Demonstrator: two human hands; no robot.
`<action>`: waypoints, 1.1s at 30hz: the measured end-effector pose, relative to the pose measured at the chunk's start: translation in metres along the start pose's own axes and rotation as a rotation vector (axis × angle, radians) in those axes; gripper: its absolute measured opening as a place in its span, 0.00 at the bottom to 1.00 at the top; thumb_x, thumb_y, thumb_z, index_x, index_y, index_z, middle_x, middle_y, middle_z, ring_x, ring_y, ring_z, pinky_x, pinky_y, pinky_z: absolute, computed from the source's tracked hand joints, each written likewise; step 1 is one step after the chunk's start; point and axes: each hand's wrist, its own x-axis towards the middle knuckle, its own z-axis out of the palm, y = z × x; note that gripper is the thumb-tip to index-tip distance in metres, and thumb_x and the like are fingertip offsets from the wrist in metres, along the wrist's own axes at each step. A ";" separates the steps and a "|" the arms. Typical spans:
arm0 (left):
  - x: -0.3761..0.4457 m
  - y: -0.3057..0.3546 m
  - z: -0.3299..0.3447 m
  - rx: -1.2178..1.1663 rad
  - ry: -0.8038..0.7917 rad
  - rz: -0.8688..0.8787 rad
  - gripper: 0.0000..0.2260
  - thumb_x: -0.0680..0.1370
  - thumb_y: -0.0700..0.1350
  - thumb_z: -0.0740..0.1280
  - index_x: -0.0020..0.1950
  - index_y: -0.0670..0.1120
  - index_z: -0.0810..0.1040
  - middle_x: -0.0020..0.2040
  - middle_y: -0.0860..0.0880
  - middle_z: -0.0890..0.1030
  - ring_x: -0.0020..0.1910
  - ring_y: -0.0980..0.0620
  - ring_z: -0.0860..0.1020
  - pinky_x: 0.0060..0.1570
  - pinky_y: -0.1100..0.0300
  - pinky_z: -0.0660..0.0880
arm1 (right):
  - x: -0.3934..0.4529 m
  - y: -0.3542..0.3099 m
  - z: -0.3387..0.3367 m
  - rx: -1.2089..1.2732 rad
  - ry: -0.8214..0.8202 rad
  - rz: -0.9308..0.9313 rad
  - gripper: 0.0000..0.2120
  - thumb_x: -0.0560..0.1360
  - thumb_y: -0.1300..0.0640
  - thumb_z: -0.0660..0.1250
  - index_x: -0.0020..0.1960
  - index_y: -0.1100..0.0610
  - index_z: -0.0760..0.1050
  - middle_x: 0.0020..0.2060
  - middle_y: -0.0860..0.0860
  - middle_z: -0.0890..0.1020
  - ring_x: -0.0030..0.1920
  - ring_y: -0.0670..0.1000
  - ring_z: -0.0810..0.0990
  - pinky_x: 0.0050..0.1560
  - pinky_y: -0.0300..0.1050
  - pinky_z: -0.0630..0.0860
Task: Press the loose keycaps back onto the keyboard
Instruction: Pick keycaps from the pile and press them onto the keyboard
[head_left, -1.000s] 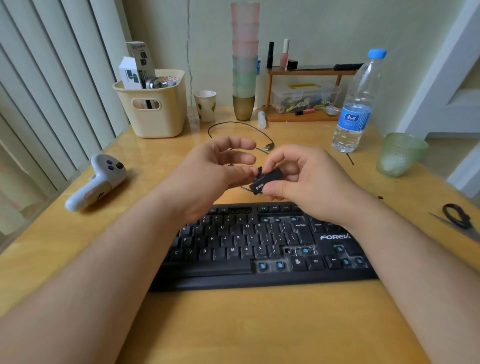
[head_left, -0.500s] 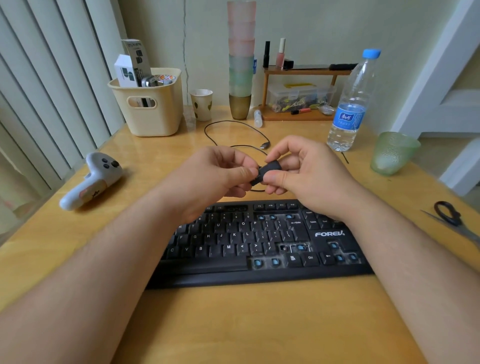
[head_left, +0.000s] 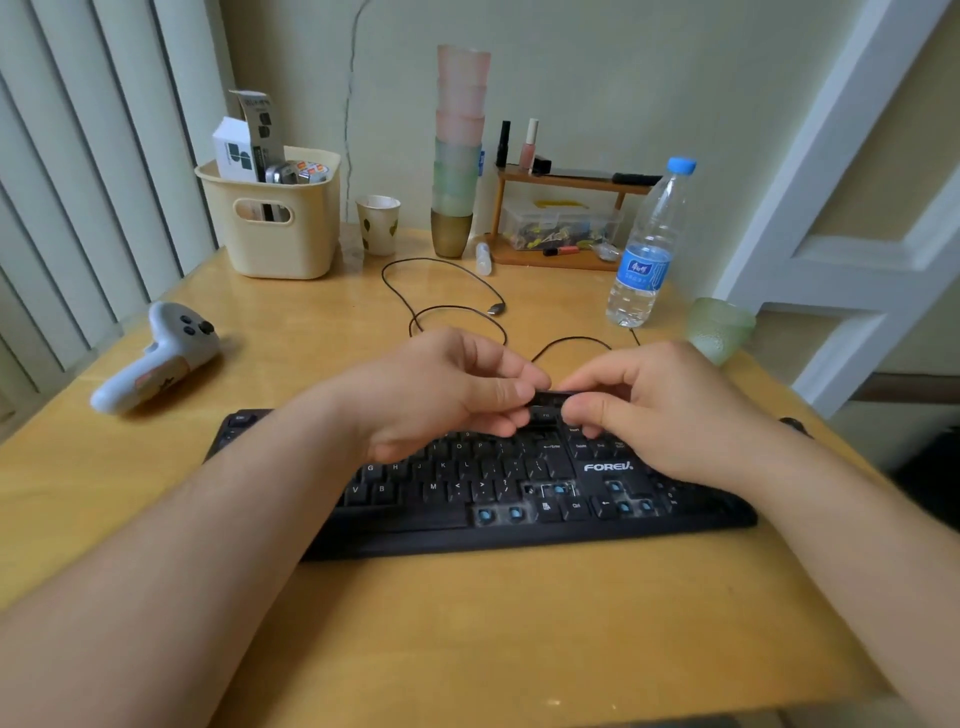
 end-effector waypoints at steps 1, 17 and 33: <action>-0.001 0.000 0.001 -0.013 -0.015 -0.014 0.09 0.81 0.35 0.68 0.59 0.36 0.82 0.44 0.47 0.85 0.43 0.54 0.84 0.47 0.64 0.82 | -0.003 0.001 0.000 0.070 -0.028 0.026 0.05 0.79 0.58 0.72 0.51 0.49 0.85 0.39 0.43 0.87 0.39 0.44 0.84 0.48 0.43 0.81; -0.005 0.002 0.005 -0.176 -0.112 -0.100 0.08 0.77 0.36 0.69 0.55 0.38 0.83 0.42 0.44 0.85 0.39 0.54 0.84 0.40 0.66 0.82 | -0.015 0.012 0.004 0.725 -0.131 0.202 0.11 0.75 0.55 0.68 0.53 0.59 0.84 0.35 0.55 0.83 0.37 0.52 0.78 0.42 0.44 0.78; -0.001 -0.010 -0.003 0.979 -0.044 0.197 0.08 0.73 0.47 0.80 0.48 0.59 0.86 0.44 0.64 0.85 0.46 0.69 0.80 0.47 0.74 0.74 | -0.007 0.004 0.004 -0.364 -0.267 -0.063 0.02 0.77 0.49 0.73 0.46 0.44 0.83 0.44 0.42 0.81 0.45 0.41 0.78 0.50 0.43 0.77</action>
